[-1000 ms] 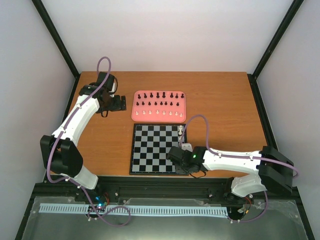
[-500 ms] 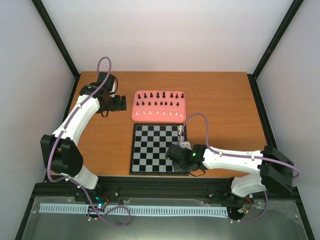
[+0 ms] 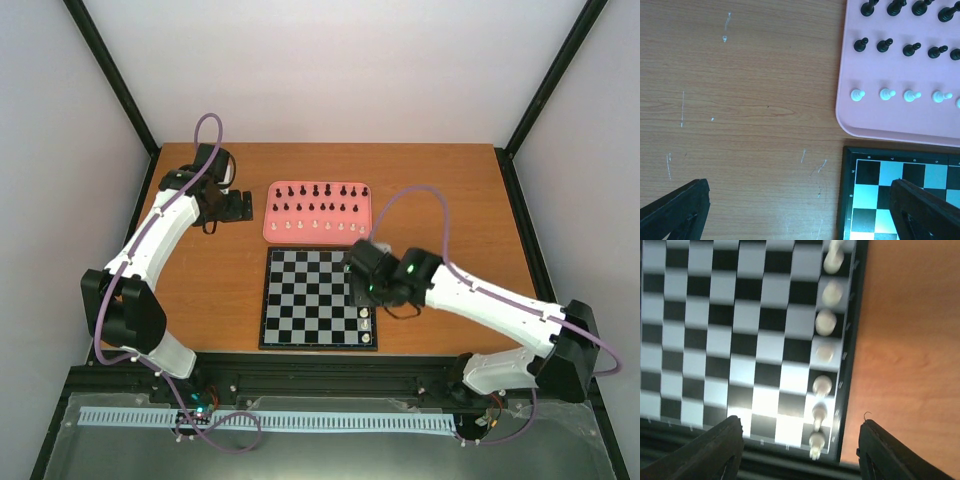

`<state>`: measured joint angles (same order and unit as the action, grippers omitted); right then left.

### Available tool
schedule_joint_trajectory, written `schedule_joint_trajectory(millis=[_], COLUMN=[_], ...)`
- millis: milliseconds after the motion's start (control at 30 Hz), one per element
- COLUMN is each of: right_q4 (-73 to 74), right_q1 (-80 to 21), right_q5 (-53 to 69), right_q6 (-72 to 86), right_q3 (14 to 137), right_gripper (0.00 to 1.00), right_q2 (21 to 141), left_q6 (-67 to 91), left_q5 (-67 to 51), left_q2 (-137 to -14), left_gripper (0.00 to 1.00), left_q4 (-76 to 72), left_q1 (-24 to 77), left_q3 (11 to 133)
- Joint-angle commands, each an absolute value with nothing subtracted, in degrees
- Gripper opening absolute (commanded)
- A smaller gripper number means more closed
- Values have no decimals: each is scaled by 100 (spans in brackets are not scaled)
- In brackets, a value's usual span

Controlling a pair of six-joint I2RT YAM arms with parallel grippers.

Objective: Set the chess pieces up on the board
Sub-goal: Place the chess piece on the chessboard, then pick up the chess piece from the storage box.

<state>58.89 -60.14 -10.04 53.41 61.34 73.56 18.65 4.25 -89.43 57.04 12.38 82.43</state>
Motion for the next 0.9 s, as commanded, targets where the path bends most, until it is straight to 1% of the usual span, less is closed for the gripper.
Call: schedule_joint_trajectory(millis=[0, 133, 233, 267, 333, 367, 533, 667, 767, 867], right_q4=[5995, 5724, 5609, 5577, 5483, 5408, 5003, 4981, 4936, 4904], right_q1=[-4916, -4132, -3791, -3698, -3509, -3397, -3040, -2965, -2955, -2914], right_q5=[-964, -883, -900, -923, -954, -977, -804, -631, -660, -755], right_q6=[4301, 3352, 2813, 2731, 2606, 2568, 2327, 2010, 1948, 1980], right_q3=[6808, 7929, 8817, 9049, 9380, 9486, 9871, 10303, 10413, 10347], right_gripper=[73, 68, 56, 54, 51, 47, 35, 32, 32, 30], right_q2=[7669, 8814, 9715, 9980, 10423, 10598, 11409, 12064, 12262, 12325], left_q6=[1876, 1857, 1849, 1846, 1829, 1828, 1819, 1808, 1806, 1811], left_q5=[434, 473, 486, 475, 492, 498, 514, 572, 598, 616], left_q2=[-8956, -9003, -9044, -9062, -9090, -9099, -9143, -9187, -9212, -9250], left_gripper=[100, 100, 100, 100, 100, 100, 100, 100, 100, 100], left_q4=[5711, 5743, 5766, 5773, 5812, 5830, 5860, 5866, 5855, 5849], left_q1=[1263, 1257, 1266, 1266, 1265, 1266, 1266, 1266, 1265, 1265], left_q3=[8475, 8596, 8648, 8660, 8707, 8726, 8739, 8699, 8662, 8648])
